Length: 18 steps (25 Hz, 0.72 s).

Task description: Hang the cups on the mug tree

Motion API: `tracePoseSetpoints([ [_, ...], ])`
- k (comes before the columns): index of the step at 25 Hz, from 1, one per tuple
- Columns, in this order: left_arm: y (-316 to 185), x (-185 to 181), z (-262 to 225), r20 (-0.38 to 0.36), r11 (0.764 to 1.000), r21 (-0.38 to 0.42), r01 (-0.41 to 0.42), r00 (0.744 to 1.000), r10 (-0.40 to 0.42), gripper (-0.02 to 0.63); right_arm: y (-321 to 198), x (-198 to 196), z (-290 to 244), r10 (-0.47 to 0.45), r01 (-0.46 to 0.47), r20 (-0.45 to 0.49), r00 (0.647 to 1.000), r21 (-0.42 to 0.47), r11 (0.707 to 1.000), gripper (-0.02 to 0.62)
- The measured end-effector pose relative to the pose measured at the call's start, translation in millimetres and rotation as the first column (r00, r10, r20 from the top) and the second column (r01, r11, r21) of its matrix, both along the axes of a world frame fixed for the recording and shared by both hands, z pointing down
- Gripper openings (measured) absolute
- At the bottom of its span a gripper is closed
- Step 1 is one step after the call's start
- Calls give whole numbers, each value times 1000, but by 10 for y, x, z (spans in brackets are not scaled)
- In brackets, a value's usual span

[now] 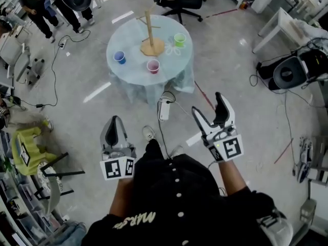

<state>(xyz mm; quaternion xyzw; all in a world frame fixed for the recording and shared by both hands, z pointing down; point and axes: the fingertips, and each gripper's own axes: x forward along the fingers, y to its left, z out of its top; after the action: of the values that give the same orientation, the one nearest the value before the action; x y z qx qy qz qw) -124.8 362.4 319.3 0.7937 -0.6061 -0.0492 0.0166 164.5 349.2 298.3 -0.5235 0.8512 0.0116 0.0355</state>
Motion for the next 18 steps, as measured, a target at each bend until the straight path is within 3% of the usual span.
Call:
tracePoseSetpoints([
  [18,-1462,-625,-209,-6,994,54,-95,995,96,-5,-1245,-694,-242,76,-76,0,997,41,996,365],
])
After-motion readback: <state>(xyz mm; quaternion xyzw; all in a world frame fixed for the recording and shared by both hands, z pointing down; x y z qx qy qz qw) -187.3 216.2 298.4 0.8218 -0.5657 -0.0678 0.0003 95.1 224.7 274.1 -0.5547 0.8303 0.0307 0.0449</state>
